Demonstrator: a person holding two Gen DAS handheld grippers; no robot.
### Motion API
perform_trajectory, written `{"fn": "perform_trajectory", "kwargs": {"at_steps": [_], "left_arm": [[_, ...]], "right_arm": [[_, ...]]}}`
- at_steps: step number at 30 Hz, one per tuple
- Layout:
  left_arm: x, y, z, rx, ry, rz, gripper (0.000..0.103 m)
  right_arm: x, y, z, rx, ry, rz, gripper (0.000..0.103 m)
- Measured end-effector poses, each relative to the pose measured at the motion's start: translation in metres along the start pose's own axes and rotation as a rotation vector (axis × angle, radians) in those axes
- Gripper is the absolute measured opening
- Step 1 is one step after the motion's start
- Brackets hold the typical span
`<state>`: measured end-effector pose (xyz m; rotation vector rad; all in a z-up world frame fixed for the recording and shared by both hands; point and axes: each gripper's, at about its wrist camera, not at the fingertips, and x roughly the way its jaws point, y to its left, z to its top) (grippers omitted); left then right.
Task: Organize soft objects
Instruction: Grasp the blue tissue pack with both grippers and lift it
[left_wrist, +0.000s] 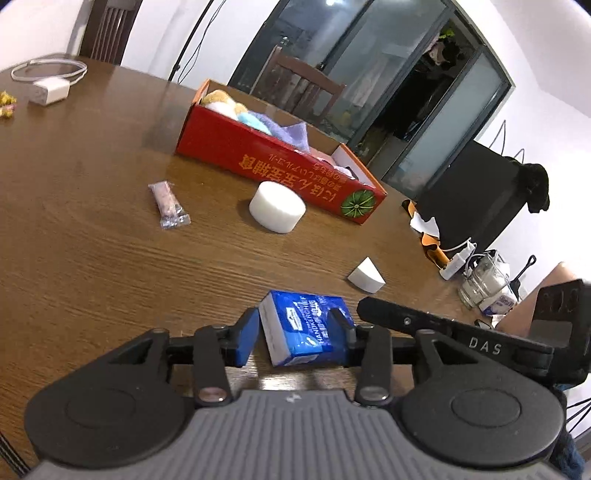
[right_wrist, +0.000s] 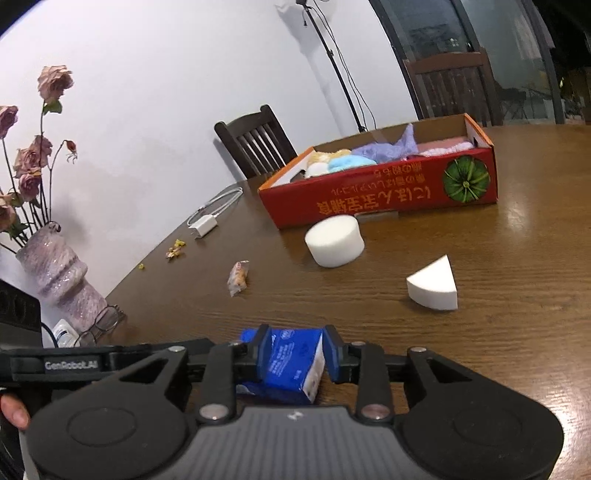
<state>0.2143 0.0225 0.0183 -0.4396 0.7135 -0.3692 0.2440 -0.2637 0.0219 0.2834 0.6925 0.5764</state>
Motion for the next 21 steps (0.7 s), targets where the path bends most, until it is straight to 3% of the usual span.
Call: {"fn": "perform_trajectory", "kwargs": {"at_steps": [5, 10, 12, 15, 18, 21], "left_arm": [[0.013, 0.002, 0.001, -0.005, 0.014, 0.006, 0.04], [0.024, 0.011, 0.002, -0.028, 0.041, -0.001, 0.024], [0.026, 0.013, 0.004, -0.031, 0.042, -0.016, 0.018], [0.03, 0.011, 0.01, -0.031, 0.032, -0.005, 0.018], [0.031, 0.001, 0.037, 0.009, -0.026, -0.026, 0.018], [0.038, -0.018, 0.09, 0.086, -0.099, -0.074, 0.018]], "right_arm": [[0.011, -0.002, -0.005, 0.005, 0.032, -0.004, 0.03], [0.019, -0.01, -0.006, 0.021, 0.052, -0.006, 0.029], [0.024, -0.012, -0.005, 0.026, 0.062, 0.01, 0.02], [0.029, -0.013, -0.001, 0.034, 0.071, 0.03, 0.018], [0.025, -0.011, 0.017, 0.026, 0.038, 0.032, 0.015], [0.016, -0.015, 0.061, -0.008, -0.064, 0.048, 0.014]]}}
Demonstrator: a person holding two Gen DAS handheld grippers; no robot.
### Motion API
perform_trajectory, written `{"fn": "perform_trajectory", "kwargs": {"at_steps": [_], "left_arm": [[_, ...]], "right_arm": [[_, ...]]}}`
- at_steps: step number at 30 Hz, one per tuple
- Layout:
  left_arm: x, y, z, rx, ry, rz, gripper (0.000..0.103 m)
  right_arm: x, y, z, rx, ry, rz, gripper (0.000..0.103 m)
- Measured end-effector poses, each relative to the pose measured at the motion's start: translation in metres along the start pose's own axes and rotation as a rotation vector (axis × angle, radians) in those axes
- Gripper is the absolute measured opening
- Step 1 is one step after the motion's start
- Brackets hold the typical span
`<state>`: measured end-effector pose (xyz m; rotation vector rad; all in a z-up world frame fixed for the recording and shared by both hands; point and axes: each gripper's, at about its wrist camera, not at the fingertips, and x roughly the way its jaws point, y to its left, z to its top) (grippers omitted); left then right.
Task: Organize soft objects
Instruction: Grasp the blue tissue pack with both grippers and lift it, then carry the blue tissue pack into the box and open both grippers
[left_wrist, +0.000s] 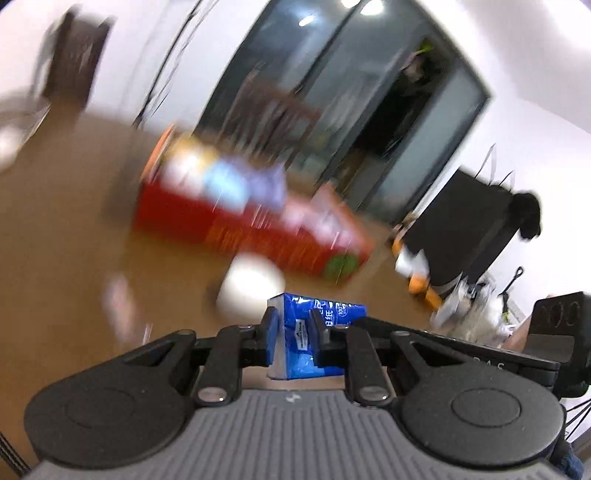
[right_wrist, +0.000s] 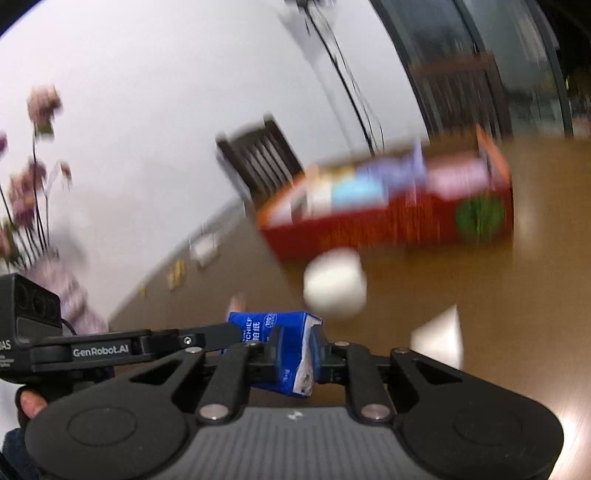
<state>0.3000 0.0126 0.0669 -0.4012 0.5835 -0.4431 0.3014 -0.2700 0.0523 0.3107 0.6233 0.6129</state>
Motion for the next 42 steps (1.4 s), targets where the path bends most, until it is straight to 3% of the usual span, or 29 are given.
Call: {"fn": "perform_trajectory", "kwargs": {"at_steps": [4, 8, 12, 14, 16, 20, 24, 27, 29, 35, 38, 40, 42], "left_arm": [[0.061, -0.006, 0.085, 0.063, -0.021, -0.025, 0.018], [0.154, 0.015, 0.143, 0.009, 0.08, 0.02, 0.018], [0.233, 0.04, 0.159, -0.016, 0.219, 0.118, 0.018], [0.262, 0.05, 0.155, 0.001, 0.301, 0.19, 0.018], [0.276, 0.053, 0.151, 0.043, 0.318, 0.217, 0.018], [0.281, 0.045, 0.145, 0.119, 0.323, 0.268, 0.018], [0.279, 0.043, 0.145, 0.111, 0.318, 0.277, 0.019], [0.274, 0.041, 0.15, 0.094, 0.325, 0.249, 0.027], [0.254, 0.035, 0.156, 0.1, 0.291, 0.233, 0.034], [0.168, 0.006, 0.179, 0.214, 0.168, 0.242, 0.037], [0.115, -0.002, 0.182, 0.269, 0.109, 0.262, 0.045], [0.089, -0.006, 0.182, 0.291, 0.068, 0.286, 0.064], [0.064, -0.009, 0.181, 0.29, 0.023, 0.313, 0.073]], "right_arm": [[0.023, -0.025, 0.08, -0.039, -0.089, -0.03, 0.014], [0.081, -0.065, 0.149, -0.003, -0.061, -0.12, 0.015], [0.151, -0.109, 0.183, 0.055, 0.049, -0.205, 0.015], [0.186, -0.127, 0.183, 0.078, 0.133, -0.238, 0.015], [0.208, -0.135, 0.178, 0.082, 0.185, -0.266, 0.014], [0.226, -0.13, 0.169, 0.001, 0.236, -0.316, 0.015], [0.225, -0.133, 0.162, 0.013, 0.234, -0.309, 0.016], [0.217, -0.132, 0.162, 0.026, 0.229, -0.302, 0.016], [0.204, -0.126, 0.167, 0.031, 0.205, -0.291, 0.019], [0.135, -0.087, 0.196, -0.068, 0.108, -0.286, 0.025], [0.089, -0.071, 0.207, -0.1, 0.053, -0.303, 0.036], [0.064, -0.063, 0.209, -0.122, 0.027, -0.325, 0.042], [0.043, -0.058, 0.208, -0.134, 0.011, -0.337, 0.046]]}}
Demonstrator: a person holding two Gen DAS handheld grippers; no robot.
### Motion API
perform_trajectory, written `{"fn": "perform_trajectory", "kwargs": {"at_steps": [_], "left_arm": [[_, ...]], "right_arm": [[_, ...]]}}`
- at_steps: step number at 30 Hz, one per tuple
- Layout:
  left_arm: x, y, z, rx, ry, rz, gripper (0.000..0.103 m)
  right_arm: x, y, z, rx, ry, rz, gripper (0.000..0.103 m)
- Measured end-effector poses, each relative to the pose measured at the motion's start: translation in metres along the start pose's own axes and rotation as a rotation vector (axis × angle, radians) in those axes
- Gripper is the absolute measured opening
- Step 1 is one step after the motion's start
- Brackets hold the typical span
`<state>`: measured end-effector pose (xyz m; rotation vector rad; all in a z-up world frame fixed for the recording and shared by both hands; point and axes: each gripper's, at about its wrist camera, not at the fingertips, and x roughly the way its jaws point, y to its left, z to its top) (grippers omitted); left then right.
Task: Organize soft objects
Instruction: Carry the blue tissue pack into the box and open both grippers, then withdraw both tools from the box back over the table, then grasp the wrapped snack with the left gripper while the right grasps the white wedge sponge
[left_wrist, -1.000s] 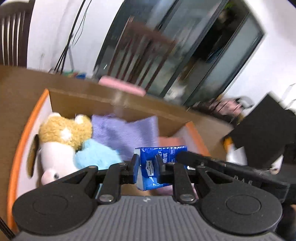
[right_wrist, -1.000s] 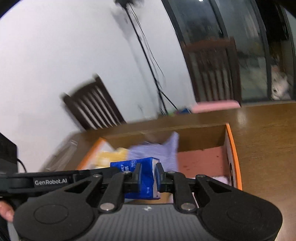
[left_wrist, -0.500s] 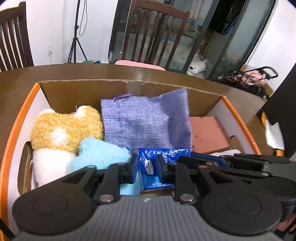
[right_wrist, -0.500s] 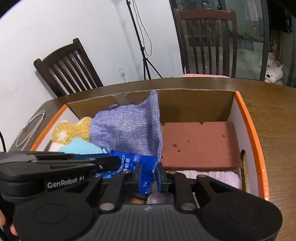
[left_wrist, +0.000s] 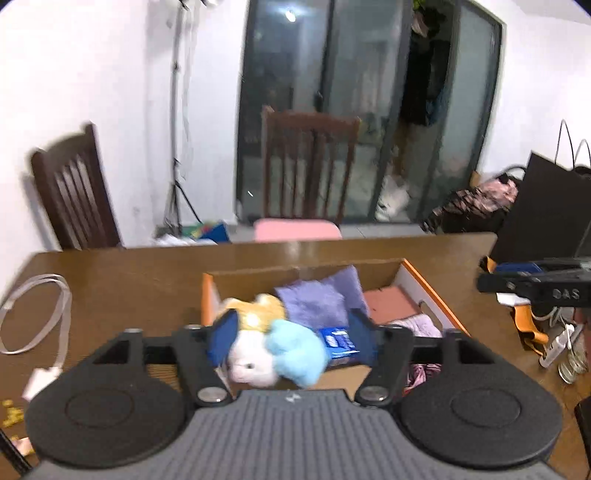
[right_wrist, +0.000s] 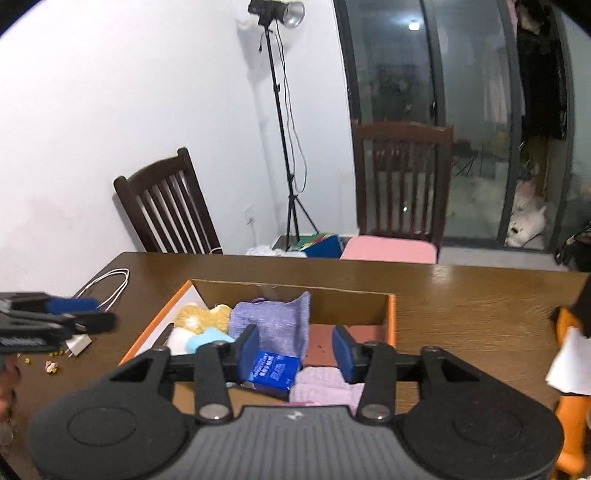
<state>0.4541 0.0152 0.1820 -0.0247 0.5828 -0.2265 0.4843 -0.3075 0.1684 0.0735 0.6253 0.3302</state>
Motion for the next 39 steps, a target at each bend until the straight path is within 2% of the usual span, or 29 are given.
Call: {"fn": "perform_trajectory", "kwargs": {"at_steps": [4, 6, 11, 13, 14, 18, 21, 24, 28, 32, 35, 38, 39], "left_arm": [[-0.042, 0.003, -0.01, -0.014, -0.056, 0.023, 0.075], [-0.066, 0.002, -0.028, -0.009, -0.119, 0.021, 0.082], [-0.115, 0.002, -0.103, -0.013, -0.226, 0.088, 0.087], [-0.131, 0.0, -0.139, -0.036, -0.263, 0.109, 0.101], [-0.138, 0.0, -0.157, -0.047, -0.283, 0.12, 0.103], [-0.156, -0.008, -0.218, -0.036, -0.3, 0.185, 0.103], [-0.164, -0.006, -0.244, -0.078, -0.251, 0.182, 0.103], [-0.164, -0.006, -0.252, -0.065, -0.215, 0.175, 0.103], [-0.16, -0.009, -0.253, -0.035, -0.217, 0.197, 0.103], [-0.145, -0.011, -0.254, -0.074, -0.19, 0.175, 0.103], [-0.128, -0.013, -0.251, -0.059, -0.163, 0.173, 0.102], [-0.104, -0.014, -0.245, -0.056, -0.124, 0.18, 0.089], [-0.095, -0.013, -0.243, -0.064, -0.107, 0.179, 0.08]], "right_arm": [[-0.031, 0.01, -0.01, -0.008, -0.03, 0.01, 0.05], [-0.047, 0.019, -0.022, -0.03, -0.072, 0.016, 0.056], [-0.096, 0.04, -0.084, -0.081, -0.209, 0.024, 0.069], [-0.109, 0.048, -0.113, -0.104, -0.232, 0.043, 0.079], [-0.113, 0.051, -0.129, -0.117, -0.238, 0.052, 0.081], [-0.126, 0.065, -0.191, -0.129, -0.219, 0.04, 0.085], [-0.133, 0.075, -0.232, -0.099, -0.178, 0.052, 0.086], [-0.129, 0.08, -0.258, -0.079, -0.103, 0.129, 0.088], [-0.123, 0.083, -0.265, -0.105, -0.063, 0.097, 0.088], [-0.117, 0.075, -0.262, -0.044, -0.08, 0.06, 0.087], [-0.106, 0.064, -0.26, -0.016, -0.073, 0.038, 0.086], [-0.092, 0.059, -0.259, -0.029, -0.061, -0.009, 0.081], [-0.086, 0.058, -0.258, -0.035, -0.053, -0.023, 0.079]]}}
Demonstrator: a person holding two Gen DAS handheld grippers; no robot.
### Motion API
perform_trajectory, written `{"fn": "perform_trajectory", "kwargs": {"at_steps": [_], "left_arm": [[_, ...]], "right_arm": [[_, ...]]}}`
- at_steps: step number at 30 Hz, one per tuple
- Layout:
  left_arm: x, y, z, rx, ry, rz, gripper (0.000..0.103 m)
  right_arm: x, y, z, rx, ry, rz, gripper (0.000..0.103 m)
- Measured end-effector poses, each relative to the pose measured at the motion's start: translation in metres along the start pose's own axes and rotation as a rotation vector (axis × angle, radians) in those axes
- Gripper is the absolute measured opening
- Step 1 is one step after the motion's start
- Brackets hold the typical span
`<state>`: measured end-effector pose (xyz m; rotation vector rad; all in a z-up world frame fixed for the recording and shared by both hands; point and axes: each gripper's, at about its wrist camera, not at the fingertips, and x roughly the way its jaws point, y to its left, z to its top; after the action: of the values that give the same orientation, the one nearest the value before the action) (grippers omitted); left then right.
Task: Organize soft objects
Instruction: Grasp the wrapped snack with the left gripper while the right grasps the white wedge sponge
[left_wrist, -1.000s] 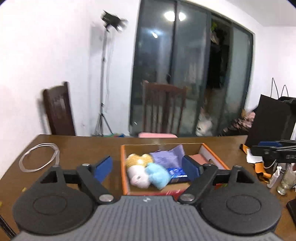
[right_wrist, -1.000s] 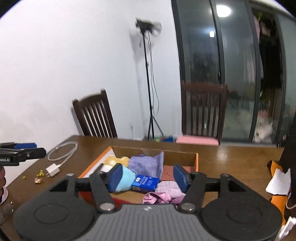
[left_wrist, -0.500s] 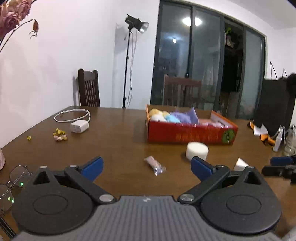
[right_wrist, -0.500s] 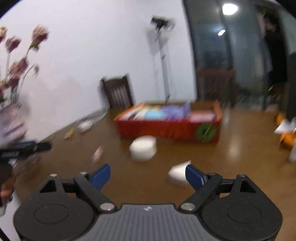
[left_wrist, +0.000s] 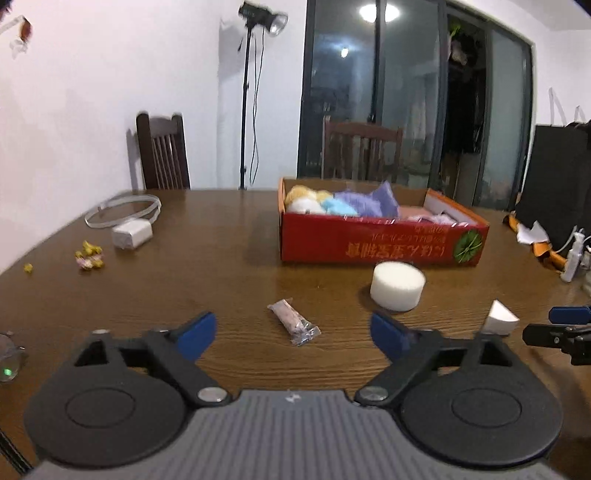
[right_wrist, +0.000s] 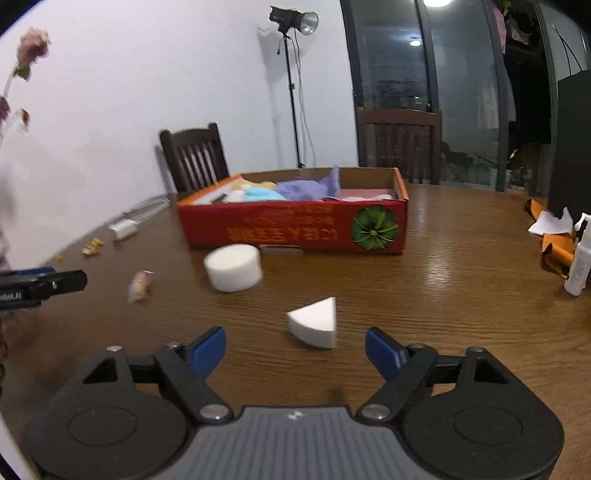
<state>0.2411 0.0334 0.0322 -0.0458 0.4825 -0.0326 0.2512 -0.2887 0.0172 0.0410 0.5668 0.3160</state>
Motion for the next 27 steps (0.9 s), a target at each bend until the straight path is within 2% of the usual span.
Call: {"fn": "perform_trajectory", "kwargs": {"at_steps": [1, 4, 8, 10, 12, 13, 15, 22, 27], "left_arm": [[0.009, 0.0, 0.001, -0.01, 0.019, -0.001, 0.074], [0.04, 0.002, 0.006, -0.046, 0.073, 0.013, 0.068], [0.071, 0.0, 0.009, -0.028, 0.11, 0.05, 0.054], [0.081, 0.001, 0.009, -0.041, 0.14, 0.04, 0.045], [0.088, 0.003, 0.009, -0.056, 0.164, 0.03, 0.04], [0.089, 0.003, 0.009, -0.052, 0.159, 0.034, 0.032], [0.09, 0.002, 0.009, -0.032, 0.155, 0.036, 0.024], [0.084, 0.001, 0.008, -0.026, 0.147, 0.025, 0.022], [0.053, -0.001, 0.014, -0.024, 0.094, -0.009, 0.022]], "right_arm": [[0.006, -0.002, 0.001, -0.004, 0.008, -0.005, 0.077], [0.027, -0.005, 0.006, -0.019, 0.033, -0.006, 0.07], [0.047, -0.011, 0.012, -0.025, 0.053, -0.024, 0.066], [0.055, -0.013, 0.015, -0.023, 0.068, -0.02, 0.054], [0.062, -0.015, 0.016, -0.022, 0.082, -0.012, 0.046], [0.063, -0.015, 0.017, -0.02, 0.087, -0.002, 0.042], [0.066, -0.013, 0.018, -0.027, 0.097, 0.017, 0.034], [0.069, -0.01, 0.017, -0.033, 0.099, 0.012, 0.032], [0.051, -0.007, 0.021, -0.023, 0.067, 0.038, 0.032]]}}
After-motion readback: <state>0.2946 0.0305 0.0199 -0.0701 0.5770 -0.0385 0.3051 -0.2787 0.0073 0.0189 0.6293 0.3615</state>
